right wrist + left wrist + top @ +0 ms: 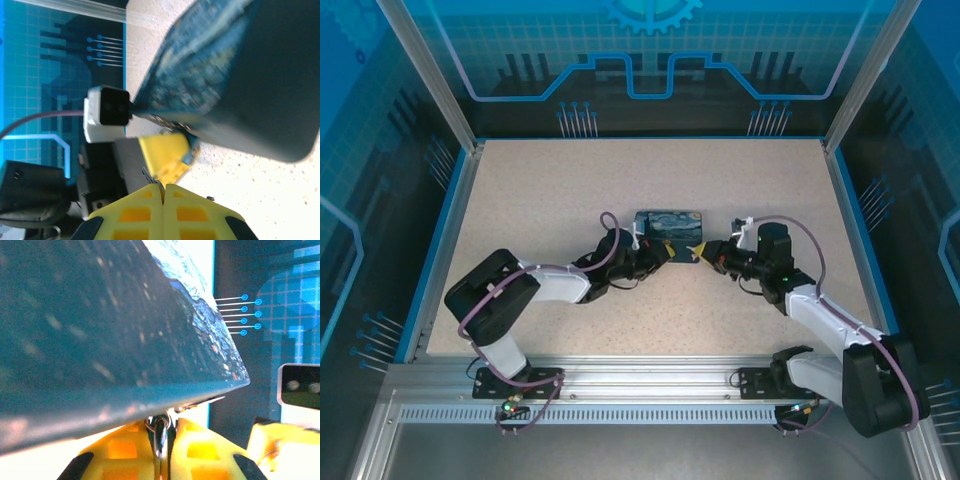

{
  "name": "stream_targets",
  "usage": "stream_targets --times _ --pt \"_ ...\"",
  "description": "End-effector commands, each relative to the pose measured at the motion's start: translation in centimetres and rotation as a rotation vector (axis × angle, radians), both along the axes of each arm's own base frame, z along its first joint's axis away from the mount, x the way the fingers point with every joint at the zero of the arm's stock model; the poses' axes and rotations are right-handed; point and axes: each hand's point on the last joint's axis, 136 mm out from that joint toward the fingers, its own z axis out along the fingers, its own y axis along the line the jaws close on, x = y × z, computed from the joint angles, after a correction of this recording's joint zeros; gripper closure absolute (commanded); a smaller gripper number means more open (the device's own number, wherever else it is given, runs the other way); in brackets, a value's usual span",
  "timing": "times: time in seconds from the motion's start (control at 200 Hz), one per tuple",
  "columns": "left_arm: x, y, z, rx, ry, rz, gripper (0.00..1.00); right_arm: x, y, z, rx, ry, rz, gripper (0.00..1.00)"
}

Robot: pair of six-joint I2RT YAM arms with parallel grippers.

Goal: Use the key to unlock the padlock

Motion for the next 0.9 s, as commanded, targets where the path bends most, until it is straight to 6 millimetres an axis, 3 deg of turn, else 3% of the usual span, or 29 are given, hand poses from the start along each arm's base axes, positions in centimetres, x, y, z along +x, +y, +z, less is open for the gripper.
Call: stream_targets --times 0.0,0.25,0.895 --pt "0.2 -0.2 3.0 -0.106 -0.031 -0.012 1.0 -0.9 0.6 -0.5 -0.004 0.011 0.006 1.0" --pt "0.5 -0.6 3.9 -0.189 -0.022 -0.027 1.0 -1.4 0.7 -1.8 -0.007 0.018 0.005 1.0" --pt "0.0 -1.1 3.9 -0.296 0.022 -0.146 1.0 0.3 0.6 -0.4 0.048 -0.002 0.004 1.0"
